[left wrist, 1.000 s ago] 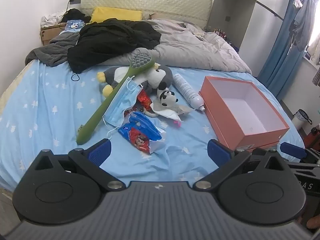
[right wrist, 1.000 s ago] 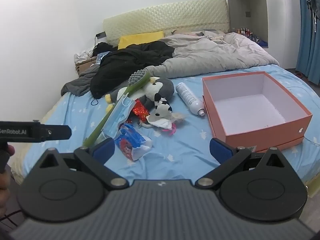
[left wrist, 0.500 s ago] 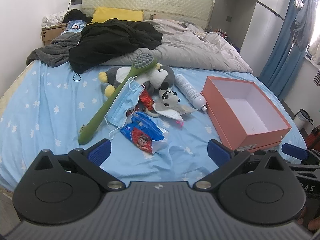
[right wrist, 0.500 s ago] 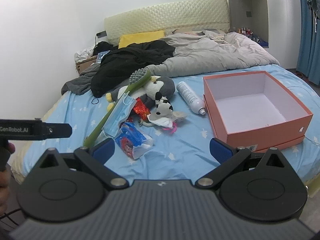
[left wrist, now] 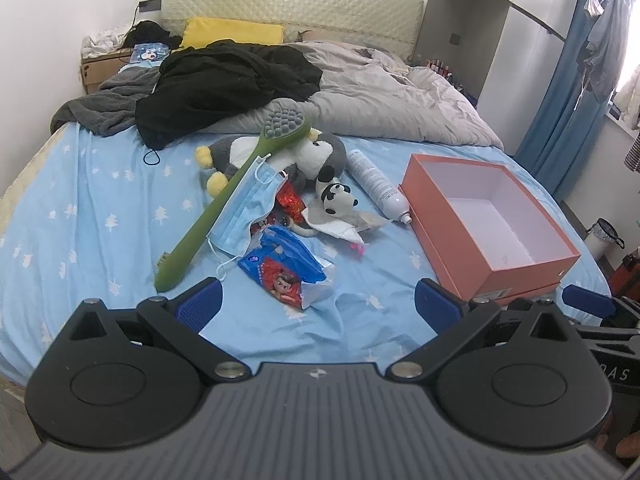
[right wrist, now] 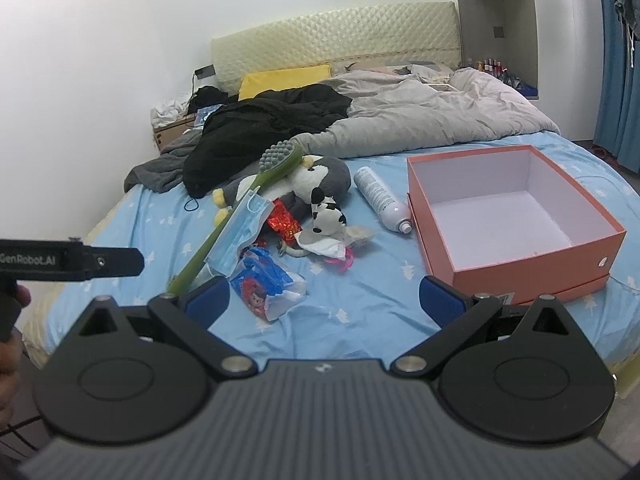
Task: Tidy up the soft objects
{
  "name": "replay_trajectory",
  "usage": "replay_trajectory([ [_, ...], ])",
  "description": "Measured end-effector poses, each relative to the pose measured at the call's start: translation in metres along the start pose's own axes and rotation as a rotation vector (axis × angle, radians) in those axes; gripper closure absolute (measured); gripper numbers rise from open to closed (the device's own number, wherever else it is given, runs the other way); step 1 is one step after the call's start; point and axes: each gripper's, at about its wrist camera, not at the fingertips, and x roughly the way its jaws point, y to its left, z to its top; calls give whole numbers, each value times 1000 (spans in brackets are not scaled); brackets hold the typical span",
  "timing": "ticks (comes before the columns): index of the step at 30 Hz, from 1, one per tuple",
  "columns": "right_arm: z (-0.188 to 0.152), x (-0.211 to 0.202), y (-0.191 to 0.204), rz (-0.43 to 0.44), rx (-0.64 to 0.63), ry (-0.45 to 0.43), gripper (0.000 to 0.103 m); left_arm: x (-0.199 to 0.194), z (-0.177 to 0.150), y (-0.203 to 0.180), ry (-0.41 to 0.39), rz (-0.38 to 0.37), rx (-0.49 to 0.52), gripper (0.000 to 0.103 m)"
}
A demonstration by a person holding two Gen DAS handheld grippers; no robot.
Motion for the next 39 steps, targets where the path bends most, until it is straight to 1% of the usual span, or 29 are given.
replay_trajectory([
  [12, -5, 1, -2, 7, 2, 12, 0, 4, -3, -3, 12, -7, -8, 0],
  [16, -4, 1, -3, -20, 3, 0, 0, 6, -5, 1, 15, -1, 2, 0],
  [19, -5, 1, -4, -16, -4, -2, 0, 10, -4, 5, 23, -5, -21, 0],
  [26, -8, 5, -10, -8, 15, 23, 0, 12, -4, 3, 21, -16, -25, 0],
  [29, -8, 7, -11, -19, 20, 34, 0, 13, -4, 2, 31, -23, -36, 0],
  [39, -10, 14, -15, -7, 43, 53, 0, 24, -3, 10, 54, -30, -53, 0],
])
